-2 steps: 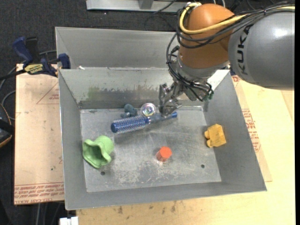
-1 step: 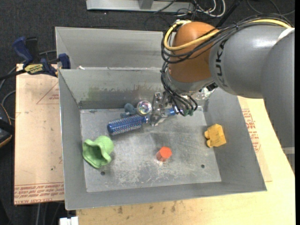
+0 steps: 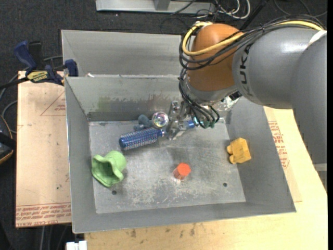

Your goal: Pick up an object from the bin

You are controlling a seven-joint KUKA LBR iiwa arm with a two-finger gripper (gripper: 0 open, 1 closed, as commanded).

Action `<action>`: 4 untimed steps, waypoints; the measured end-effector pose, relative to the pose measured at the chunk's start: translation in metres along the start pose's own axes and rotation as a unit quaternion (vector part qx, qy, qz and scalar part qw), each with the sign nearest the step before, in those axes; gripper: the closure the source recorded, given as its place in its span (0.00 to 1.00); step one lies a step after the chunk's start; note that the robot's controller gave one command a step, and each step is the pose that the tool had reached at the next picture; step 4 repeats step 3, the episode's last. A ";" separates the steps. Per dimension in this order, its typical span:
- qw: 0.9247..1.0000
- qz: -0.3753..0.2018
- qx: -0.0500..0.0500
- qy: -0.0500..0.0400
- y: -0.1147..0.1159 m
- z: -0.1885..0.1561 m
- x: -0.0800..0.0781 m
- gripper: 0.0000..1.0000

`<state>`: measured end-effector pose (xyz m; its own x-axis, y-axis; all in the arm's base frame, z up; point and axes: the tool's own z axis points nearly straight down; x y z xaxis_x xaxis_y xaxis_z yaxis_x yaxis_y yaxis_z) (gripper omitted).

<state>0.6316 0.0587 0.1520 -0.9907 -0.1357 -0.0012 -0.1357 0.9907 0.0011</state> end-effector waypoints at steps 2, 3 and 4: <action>1.000 0.011 0.000 -0.006 0.058 0.069 -0.012 1.00; 1.000 -0.001 0.000 -0.005 0.046 -0.088 0.008 1.00; 1.000 -0.001 0.000 -0.005 0.046 -0.088 0.008 1.00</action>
Offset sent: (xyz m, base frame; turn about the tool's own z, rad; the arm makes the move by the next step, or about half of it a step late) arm -0.0003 0.0656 -0.0820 0.0215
